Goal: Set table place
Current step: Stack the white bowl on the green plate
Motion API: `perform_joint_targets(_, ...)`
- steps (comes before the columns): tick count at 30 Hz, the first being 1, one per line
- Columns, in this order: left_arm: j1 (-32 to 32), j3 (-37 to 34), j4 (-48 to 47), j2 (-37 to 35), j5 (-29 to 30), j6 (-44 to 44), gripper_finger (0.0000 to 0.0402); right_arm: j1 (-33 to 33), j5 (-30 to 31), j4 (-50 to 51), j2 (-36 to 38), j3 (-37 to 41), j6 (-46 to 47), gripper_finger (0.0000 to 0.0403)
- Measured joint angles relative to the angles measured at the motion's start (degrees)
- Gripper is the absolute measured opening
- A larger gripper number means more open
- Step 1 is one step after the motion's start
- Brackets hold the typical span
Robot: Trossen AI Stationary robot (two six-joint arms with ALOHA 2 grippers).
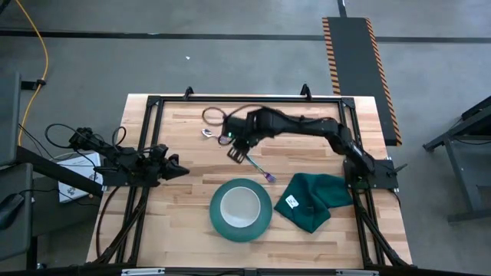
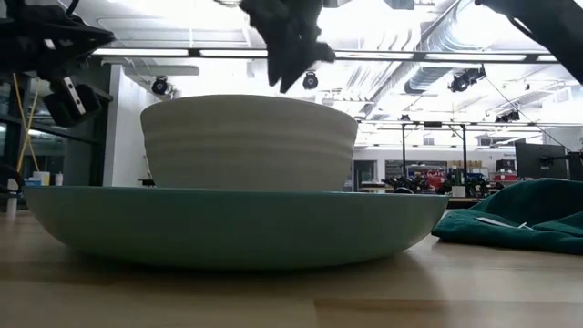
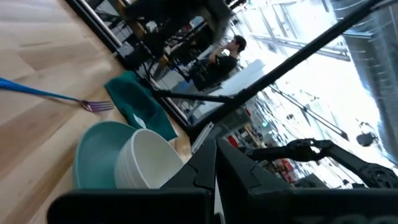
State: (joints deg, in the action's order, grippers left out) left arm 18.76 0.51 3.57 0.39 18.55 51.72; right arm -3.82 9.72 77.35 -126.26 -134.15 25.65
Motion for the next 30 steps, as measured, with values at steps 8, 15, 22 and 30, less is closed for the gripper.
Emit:
perform_joint_targets(8, 0.00, 0.00, 0.01, 0.00, 0.23, 0.25, 0.0001, -5.67, -7.62, -2.89, -0.08, 7.30, -6.52, 0.0124)
perform_joint_targets(15, 0.00, 0.00, 0.02, 0.00, 0.29, 1.37, 0.0001, -7.33, -10.16, -4.80, -0.06, 15.94, -11.19, 0.0124)
perform_joint_targets(22, 0.00, 0.00, 0.05, 0.02, 1.55, 2.58, 0.0001, -7.45, -14.46, -12.36, 0.53, 22.65, -12.90, 0.0124)
perform_joint_targets(30, -0.04, 4.14, -0.56, 0.10, 9.02, -8.93, 0.0001, -9.21, -11.83, -18.02, 2.37, 23.35, -9.50, 0.0124)
